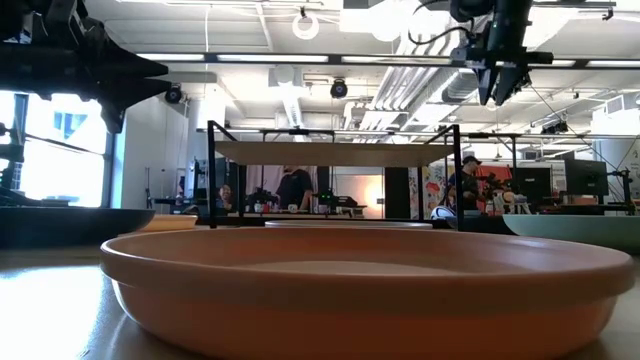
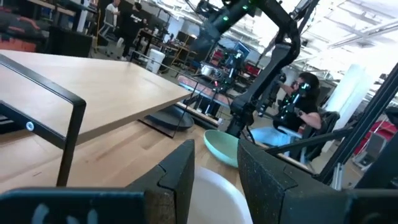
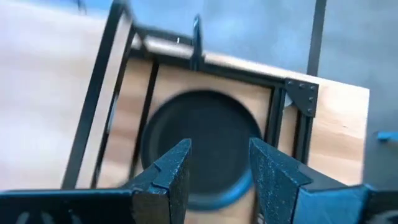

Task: Place and stack plates onto a shelf
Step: Put the black plate on the shelf

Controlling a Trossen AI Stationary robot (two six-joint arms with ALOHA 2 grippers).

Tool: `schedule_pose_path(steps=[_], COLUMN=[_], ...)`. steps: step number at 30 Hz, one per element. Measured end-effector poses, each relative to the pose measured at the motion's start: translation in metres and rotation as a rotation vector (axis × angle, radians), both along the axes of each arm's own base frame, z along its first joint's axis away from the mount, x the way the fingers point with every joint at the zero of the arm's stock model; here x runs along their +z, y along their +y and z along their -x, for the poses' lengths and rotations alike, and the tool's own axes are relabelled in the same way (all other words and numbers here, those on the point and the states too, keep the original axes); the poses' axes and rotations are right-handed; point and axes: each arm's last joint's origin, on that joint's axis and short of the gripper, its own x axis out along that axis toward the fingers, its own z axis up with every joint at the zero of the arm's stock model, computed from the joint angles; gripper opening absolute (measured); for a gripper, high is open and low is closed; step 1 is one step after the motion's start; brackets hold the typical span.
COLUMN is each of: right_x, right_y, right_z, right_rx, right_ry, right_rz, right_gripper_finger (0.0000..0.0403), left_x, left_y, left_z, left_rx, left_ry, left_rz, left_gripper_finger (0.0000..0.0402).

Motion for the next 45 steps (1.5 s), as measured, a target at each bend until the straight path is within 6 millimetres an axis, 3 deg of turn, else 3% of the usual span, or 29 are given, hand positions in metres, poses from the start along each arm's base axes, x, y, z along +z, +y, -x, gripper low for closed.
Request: schedule_pose_path(steps=[7, 12, 16, 29, 38, 45], right_x=[-0.003, -0.027, -0.053, -0.138, -0.168, -0.173], right_y=[-0.030, -0.039, -0.033, 0.015, 0.025, 0.020], right_z=[0.017, 0.010, 0.005, -0.006, -0.007, -0.007], right_rx=[-0.170, -0.254, -0.307, -0.476, -0.617, -0.711], right_ry=[-0.062, -0.086, -0.084, 0.033, -0.017, -0.072], right_rz=[0.027, -0.070, -0.164, -0.441, -0.430, -0.359], right_gripper_finger=[0.0142, 0.0142, 0.0142, 0.0142, 0.0142, 0.0142], left_x=[0.000, 0.000, -0.001, -0.001, -0.001, -0.001], left_y=[0.000, 0.000, 0.000, 0.000, 0.000, 0.000], left_z=[0.000, 0.000, 0.000, 0.000, 0.000, 0.000], left_rx=[0.009, 0.010, 0.011, 0.011, 0.011, 0.011], left_ry=[0.008, 0.010, 0.013, 0.018, 0.021, 0.020], left_rz=[-0.024, -0.024, -0.024, -0.032, -0.041, -0.040], left_gripper_finger=[0.0108, 0.0108, 0.0108, 0.0108, 0.0108, 0.0108])
